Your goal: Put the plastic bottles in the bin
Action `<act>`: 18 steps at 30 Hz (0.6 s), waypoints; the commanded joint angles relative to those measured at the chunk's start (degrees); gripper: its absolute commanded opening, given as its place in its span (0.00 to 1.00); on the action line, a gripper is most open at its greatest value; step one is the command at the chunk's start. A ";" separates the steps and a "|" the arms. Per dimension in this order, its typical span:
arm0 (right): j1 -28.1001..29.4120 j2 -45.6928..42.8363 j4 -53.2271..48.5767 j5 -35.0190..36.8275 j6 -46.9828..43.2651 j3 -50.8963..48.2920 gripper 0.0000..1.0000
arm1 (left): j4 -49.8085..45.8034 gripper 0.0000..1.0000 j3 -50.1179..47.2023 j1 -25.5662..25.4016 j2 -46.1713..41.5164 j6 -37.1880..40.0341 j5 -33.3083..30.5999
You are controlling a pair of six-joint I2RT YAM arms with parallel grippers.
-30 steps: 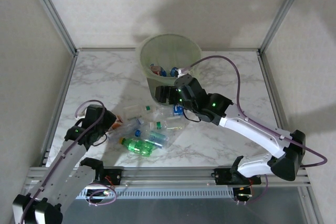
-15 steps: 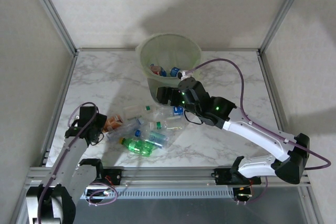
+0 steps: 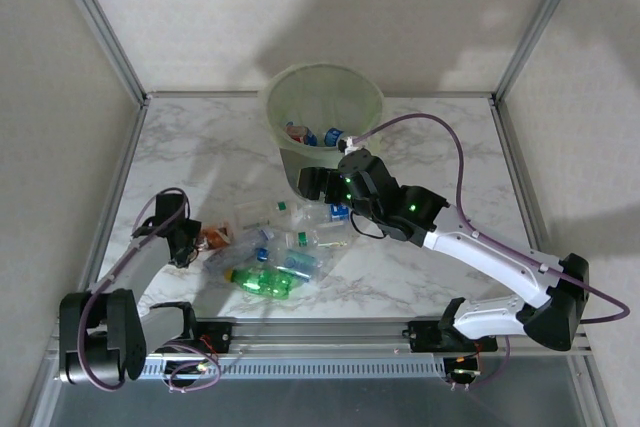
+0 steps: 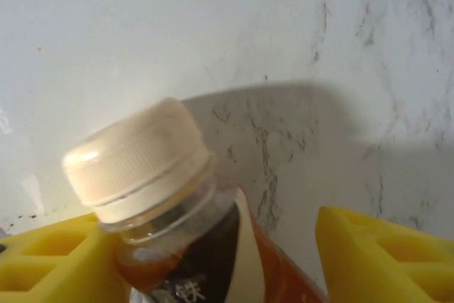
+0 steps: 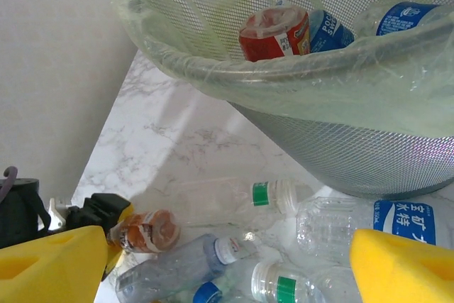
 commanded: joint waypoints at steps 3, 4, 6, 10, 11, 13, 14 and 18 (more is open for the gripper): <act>0.70 -0.28 -0.24 2.45 0.09 -0.22 0.89 | 3.98 0.57 2.41 0.68 3.04 0.38 -0.82; 0.72 -0.39 -0.21 2.55 0.09 -0.40 0.89 | 4.31 0.56 2.38 0.77 2.69 0.25 -1.07; 0.64 -0.58 -0.13 2.73 0.12 -0.67 0.89 | 4.71 0.53 2.63 0.85 2.15 0.05 -1.56; 0.72 -0.57 -0.39 2.82 0.25 -1.04 0.89 | 7.99 0.46 2.49 1.21 2.29 -0.73 0.27; 0.65 -0.61 -0.46 2.74 0.29 -1.13 0.89 | 8.85 0.45 2.51 1.27 2.62 -0.84 0.94; 0.70 -0.57 -0.73 2.52 0.56 -1.29 0.89 | 10.67 0.42 2.82 1.28 3.16 -0.85 2.66; 0.71 -0.66 -0.82 2.41 0.64 -1.33 0.89 | 11.32 0.41 2.95 1.23 3.26 -0.93 3.34; 0.78 -1.00 -0.78 1.65 1.35 -2.12 0.88 | 12.36 0.37 4.46 1.21 2.36 -0.51 5.28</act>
